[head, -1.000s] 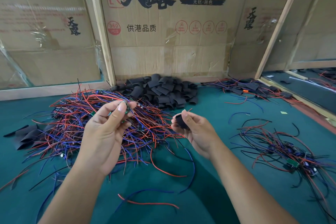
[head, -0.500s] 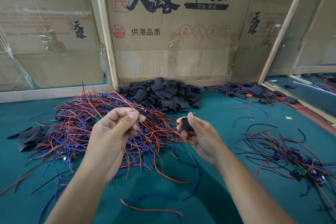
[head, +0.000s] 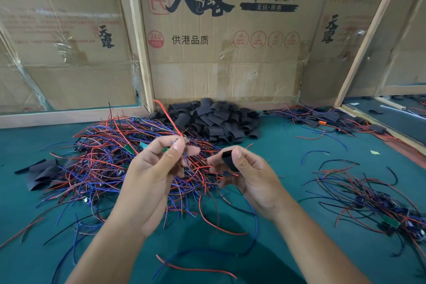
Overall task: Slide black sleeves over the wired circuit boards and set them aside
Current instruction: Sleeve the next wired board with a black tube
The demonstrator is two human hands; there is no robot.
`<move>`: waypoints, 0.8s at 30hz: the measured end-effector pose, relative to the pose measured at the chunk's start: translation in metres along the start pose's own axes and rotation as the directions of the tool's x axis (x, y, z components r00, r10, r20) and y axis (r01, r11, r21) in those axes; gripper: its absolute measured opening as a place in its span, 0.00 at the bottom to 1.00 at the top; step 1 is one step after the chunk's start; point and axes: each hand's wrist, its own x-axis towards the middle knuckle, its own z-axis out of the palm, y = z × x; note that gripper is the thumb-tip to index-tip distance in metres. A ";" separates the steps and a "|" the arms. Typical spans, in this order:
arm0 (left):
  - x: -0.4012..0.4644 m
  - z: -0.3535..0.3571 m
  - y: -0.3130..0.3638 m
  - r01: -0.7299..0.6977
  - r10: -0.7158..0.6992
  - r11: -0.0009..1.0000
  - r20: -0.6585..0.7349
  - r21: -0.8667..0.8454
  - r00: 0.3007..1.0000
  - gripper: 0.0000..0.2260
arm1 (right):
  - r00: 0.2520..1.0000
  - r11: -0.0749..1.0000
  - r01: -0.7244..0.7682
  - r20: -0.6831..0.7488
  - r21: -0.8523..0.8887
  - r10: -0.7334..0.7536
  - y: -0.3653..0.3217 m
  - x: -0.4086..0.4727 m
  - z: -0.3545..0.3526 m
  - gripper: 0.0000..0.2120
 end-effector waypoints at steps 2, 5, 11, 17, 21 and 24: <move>0.001 0.000 0.000 0.033 -0.032 0.996 0.009 -0.087 0.999 0.05 | 1.000 1.000 -0.003 0.018 -0.005 0.004 0.003 0.000 0.002 0.21; 0.002 0.002 -0.004 0.032 -0.035 0.986 -0.013 -0.166 0.999 0.03 | 0.995 0.997 -0.041 0.090 -0.063 0.046 0.008 -0.002 0.009 0.22; 0.004 0.000 -0.012 -0.002 -0.016 0.975 -0.079 -0.222 0.997 0.06 | 0.964 0.973 -0.159 0.188 -0.165 0.189 0.008 -0.006 0.013 0.22; 0.005 0.004 -0.016 -0.014 -0.020 0.945 -0.100 -0.326 0.995 0.05 | 0.948 0.933 -0.261 0.117 -0.248 0.297 0.011 -0.009 0.016 0.23; 0.006 0.007 -0.016 0.034 -0.126 0.891 -0.176 -0.452 0.976 0.13 | 0.939 0.935 -0.284 0.137 -0.211 0.316 0.017 -0.011 0.024 0.20; 0.007 0.004 -0.013 0.061 -0.171 0.896 -0.214 -0.441 0.962 0.17 | 0.932 0.938 -0.293 0.163 -0.185 0.323 0.022 -0.013 0.033 0.19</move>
